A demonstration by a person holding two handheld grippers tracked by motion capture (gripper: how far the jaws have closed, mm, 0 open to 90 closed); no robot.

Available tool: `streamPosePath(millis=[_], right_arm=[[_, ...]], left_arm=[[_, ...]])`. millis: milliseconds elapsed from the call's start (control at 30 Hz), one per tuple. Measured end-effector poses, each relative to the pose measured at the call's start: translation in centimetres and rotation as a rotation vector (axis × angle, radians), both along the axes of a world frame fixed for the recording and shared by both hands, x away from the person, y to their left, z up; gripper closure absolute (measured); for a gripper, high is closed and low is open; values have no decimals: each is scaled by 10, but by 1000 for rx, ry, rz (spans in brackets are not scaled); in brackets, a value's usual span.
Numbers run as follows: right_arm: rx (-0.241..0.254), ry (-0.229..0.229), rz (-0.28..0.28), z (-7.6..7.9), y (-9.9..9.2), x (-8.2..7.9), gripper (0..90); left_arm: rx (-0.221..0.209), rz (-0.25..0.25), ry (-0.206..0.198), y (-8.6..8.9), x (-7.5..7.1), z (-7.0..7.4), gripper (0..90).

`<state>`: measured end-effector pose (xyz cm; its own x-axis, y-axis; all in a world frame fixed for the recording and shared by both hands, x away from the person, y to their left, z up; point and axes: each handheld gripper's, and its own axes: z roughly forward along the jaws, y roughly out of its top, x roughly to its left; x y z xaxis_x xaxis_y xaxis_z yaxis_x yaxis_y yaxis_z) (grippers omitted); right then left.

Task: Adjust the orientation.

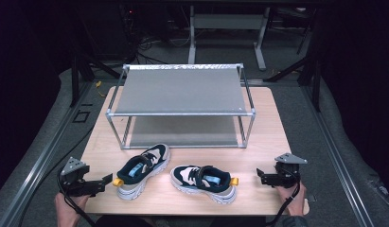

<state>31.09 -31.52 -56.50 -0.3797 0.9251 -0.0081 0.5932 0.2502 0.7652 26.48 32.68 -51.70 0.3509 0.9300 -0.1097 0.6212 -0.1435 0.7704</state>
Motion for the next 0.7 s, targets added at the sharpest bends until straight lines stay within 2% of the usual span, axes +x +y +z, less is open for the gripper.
streamPosePath(millis=[400, 600, 700], right_arm=[[0, 15, 7, 0, 0, 1, 0], [11, 23, 21, -1, 0, 2, 4], [-1, 23, 26, -1, 1, 2, 23]], left_arm=[[-7, -5, -7, -11, -6, 13, 0], [12, -13, -16, -21, -10, 21, 0], [-6, -29, -27, -28, -12, 26, 0]])
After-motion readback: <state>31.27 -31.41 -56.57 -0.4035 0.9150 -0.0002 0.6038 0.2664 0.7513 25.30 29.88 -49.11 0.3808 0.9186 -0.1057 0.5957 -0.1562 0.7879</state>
